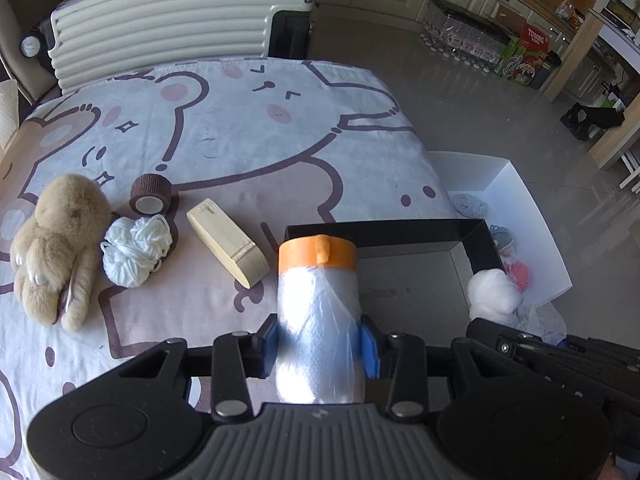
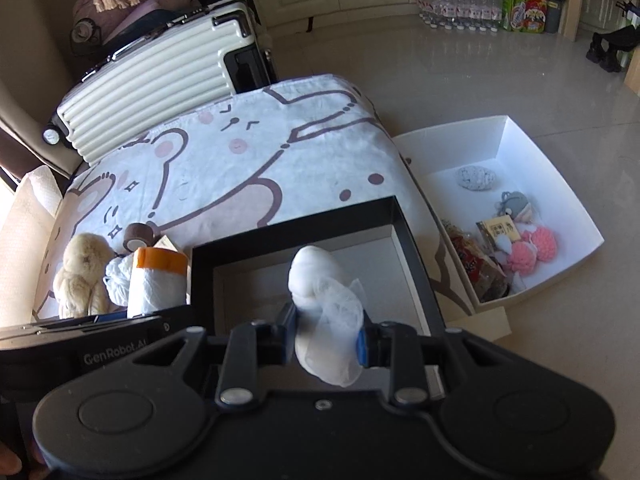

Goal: Organize objects
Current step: 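Carry the bag roll and tissue item with both tools over the black box, then lower both items into the black box and open both tools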

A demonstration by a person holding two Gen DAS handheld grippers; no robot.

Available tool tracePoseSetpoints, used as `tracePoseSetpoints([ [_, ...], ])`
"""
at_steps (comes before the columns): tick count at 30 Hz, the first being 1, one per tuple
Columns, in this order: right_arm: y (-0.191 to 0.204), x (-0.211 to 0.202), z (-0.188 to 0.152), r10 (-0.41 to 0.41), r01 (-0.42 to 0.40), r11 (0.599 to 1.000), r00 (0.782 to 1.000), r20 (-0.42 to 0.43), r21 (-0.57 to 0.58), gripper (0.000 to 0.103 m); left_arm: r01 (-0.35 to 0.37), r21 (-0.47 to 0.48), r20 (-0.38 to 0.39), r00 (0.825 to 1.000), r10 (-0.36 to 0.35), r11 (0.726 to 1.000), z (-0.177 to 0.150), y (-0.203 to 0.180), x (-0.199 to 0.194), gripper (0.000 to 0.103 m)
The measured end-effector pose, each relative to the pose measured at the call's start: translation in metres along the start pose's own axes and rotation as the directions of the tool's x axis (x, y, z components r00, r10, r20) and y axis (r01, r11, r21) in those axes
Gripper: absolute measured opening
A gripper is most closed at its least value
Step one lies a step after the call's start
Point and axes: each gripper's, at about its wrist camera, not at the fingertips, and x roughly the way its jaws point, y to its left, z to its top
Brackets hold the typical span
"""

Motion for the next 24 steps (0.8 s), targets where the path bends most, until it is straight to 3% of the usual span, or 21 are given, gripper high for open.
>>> tracePoseSetpoints([
  [16,-0.012,0.035,-0.002,-0.043,0.044,0.999,0.996,-0.083,0.011,0.030,-0.014,0.009,-0.008,1.000,0.014,1.000,0.001,-0.010,0.020,0.042],
  [24,-0.016,0.033,-0.001,-0.044,0.046,0.999,0.996,-0.074,0.026,0.030,0.049,-0.045,0.047,0.998,-0.047,0.998,0.009,-0.009,0.005,0.042],
])
